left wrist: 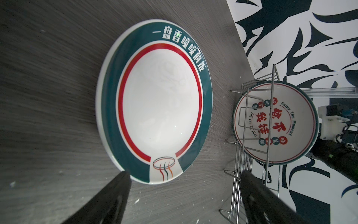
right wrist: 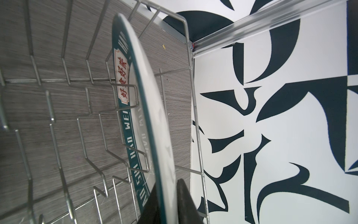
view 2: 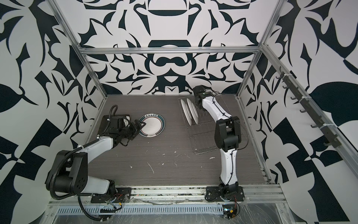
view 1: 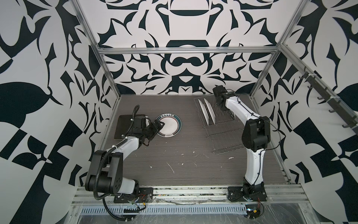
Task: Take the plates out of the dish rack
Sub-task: 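Close the right gripper on the rim of the red-text green-rimmed plate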
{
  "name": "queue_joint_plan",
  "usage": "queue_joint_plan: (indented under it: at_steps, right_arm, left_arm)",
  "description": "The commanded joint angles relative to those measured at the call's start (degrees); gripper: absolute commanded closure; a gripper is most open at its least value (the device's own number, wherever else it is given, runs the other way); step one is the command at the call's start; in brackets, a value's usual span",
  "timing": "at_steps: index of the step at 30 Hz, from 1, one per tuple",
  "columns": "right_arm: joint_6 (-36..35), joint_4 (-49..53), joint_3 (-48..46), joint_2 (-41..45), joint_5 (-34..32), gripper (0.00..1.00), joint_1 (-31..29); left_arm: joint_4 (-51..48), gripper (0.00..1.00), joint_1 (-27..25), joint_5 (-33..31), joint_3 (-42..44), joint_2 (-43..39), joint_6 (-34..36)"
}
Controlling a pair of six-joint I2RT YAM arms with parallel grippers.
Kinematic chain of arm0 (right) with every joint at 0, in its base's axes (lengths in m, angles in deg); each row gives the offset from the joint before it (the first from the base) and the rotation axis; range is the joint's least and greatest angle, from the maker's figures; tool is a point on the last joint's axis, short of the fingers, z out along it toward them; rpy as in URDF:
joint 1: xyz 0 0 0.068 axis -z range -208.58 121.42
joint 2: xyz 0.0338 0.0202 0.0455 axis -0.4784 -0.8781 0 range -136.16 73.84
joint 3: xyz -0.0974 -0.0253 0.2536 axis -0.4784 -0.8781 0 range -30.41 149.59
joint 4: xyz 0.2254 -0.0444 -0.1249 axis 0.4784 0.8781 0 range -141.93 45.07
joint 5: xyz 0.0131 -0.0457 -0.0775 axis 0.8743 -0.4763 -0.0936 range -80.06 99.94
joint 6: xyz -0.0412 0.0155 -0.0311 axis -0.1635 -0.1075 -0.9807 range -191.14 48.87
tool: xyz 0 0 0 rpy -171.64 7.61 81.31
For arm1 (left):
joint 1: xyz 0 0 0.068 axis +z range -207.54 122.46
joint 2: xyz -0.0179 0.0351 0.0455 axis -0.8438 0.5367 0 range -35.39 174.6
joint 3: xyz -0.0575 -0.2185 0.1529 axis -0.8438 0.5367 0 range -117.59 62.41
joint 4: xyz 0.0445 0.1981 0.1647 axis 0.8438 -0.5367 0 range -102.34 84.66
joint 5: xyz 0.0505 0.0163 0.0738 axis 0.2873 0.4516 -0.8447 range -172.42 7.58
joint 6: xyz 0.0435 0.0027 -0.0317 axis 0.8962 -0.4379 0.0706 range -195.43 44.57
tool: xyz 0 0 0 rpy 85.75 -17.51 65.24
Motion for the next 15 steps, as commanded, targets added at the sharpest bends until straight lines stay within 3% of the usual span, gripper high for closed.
queue_joint_plan:
  at_steps: [1,15]
  right_arm:
    - [-0.06,-0.6,-0.07,1.92,-2.55,0.84,0.15]
    - [-1.56,-1.02,-0.17,1.88,-4.79,0.94,-0.56]
  left_arm:
    - [-0.19,0.08,-0.26,-0.18,-1.35,-1.23,0.58]
    - [-0.1,0.08,-0.64,-0.36,-1.27,-1.38,0.51]
